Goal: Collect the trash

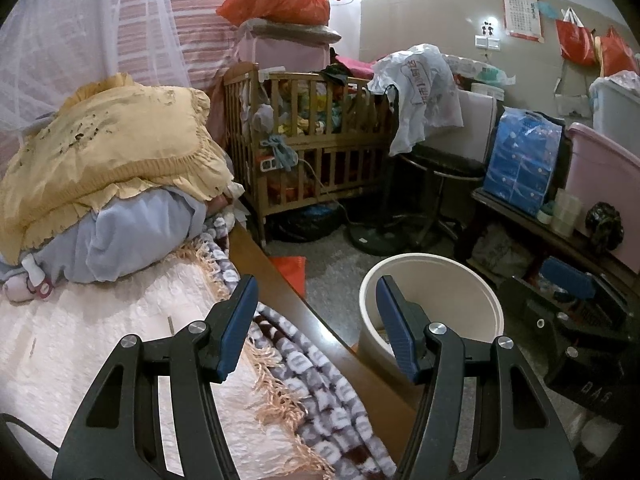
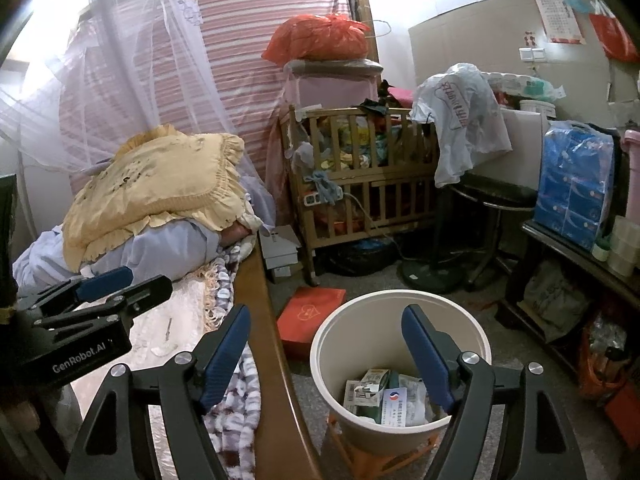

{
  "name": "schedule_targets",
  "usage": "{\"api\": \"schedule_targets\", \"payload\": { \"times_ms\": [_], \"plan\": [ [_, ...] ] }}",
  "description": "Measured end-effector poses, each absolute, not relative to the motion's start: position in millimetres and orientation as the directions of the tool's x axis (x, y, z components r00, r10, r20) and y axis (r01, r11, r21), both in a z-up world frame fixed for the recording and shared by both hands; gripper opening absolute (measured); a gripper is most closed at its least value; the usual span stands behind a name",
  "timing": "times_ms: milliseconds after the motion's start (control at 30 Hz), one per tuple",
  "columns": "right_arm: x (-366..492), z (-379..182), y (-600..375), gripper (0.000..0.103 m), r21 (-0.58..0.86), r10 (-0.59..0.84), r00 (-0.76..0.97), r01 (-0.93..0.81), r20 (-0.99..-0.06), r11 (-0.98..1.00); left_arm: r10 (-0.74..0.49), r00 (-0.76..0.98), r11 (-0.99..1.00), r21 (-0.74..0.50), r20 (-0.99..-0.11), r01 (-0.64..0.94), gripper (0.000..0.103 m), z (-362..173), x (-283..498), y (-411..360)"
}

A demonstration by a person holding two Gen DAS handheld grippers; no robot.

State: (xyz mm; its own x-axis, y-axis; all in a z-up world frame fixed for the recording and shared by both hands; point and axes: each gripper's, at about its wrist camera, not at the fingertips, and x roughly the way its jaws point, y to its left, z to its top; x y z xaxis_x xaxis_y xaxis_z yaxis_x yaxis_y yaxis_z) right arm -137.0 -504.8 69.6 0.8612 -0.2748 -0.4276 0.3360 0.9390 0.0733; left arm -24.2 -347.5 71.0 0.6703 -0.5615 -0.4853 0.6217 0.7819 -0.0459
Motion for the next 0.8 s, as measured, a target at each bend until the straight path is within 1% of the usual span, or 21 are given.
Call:
{"api": "schedule_targets", "payload": {
  "times_ms": [800],
  "plan": [
    [-134.3, 67.5, -504.2, 0.077, 0.066, -0.274, 0.849, 0.338, -0.452, 0.939, -0.575, 0.644, 0.770, -0.067, -0.505, 0.635, 0.060, 59.6, -14.9, -344.1]
  ]
}}
